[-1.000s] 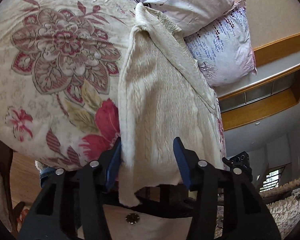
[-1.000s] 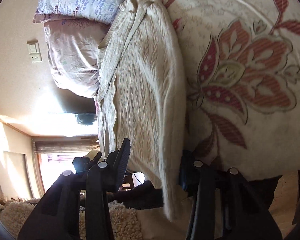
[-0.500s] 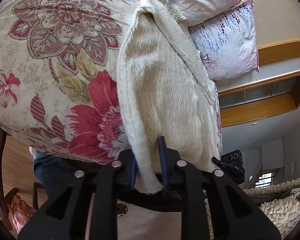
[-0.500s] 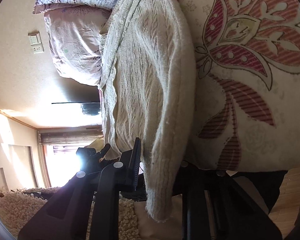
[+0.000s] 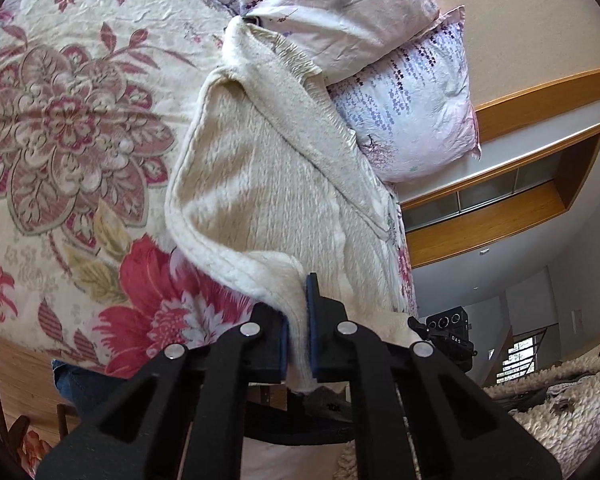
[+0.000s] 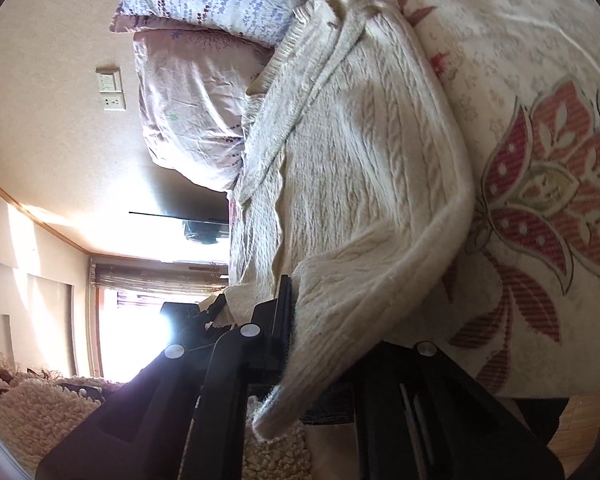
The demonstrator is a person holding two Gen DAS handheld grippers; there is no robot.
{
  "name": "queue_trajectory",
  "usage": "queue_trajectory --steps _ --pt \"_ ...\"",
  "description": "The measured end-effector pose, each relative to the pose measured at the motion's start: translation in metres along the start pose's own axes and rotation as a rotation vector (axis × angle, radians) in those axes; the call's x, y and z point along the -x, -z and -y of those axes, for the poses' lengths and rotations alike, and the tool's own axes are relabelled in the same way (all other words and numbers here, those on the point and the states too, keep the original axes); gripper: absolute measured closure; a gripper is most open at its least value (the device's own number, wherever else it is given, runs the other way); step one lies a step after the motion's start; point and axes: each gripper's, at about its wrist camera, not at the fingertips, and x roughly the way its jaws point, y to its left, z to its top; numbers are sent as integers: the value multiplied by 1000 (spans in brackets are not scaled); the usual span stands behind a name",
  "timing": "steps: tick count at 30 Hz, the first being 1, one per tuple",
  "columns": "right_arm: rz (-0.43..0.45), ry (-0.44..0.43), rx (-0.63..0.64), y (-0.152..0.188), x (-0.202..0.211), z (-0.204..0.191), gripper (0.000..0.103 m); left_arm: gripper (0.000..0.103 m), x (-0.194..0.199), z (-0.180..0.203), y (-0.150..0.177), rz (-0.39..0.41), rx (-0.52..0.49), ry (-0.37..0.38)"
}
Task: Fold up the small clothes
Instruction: 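Fold the held hem up toward the collar with both tools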
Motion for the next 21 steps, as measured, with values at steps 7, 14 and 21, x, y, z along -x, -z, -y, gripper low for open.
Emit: queue_trajectory --steps 7,14,21 --pt "110 -56 47 -31 7 -19 95 97 -1 17 -35 74 -37 53" --pt "194 -106 110 -68 3 -41 95 97 -10 36 -79 157 -94 80" --pt "261 -126 153 -101 -4 -57 95 97 -25 44 -119 228 -104 80"
